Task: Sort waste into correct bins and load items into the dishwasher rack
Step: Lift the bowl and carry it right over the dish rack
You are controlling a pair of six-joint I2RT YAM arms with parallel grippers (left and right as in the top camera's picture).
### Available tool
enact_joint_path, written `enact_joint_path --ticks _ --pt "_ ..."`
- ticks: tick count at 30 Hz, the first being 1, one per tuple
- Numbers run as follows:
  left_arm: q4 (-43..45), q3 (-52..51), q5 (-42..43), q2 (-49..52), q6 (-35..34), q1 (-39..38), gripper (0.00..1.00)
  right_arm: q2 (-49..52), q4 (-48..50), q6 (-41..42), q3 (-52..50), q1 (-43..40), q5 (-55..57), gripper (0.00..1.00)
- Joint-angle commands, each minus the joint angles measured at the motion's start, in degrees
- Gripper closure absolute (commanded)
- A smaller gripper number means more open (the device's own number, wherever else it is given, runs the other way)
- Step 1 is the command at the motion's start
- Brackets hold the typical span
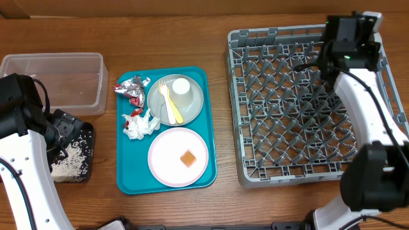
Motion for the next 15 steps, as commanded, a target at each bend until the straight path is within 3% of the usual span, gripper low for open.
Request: enact_joint_path --ticks 1,15 --pt "0.07 -0.24 0.04 -0.17 -0.96 0.2 0.0 2.21 1.22 -5.31 0.81 0.92 6.8 0.96" --pt "0.07 -0.24 0.04 -0.17 -0.98 0.2 0.0 3.37 1.97 -5.62 -4.35 5.97 7.32 0.96"
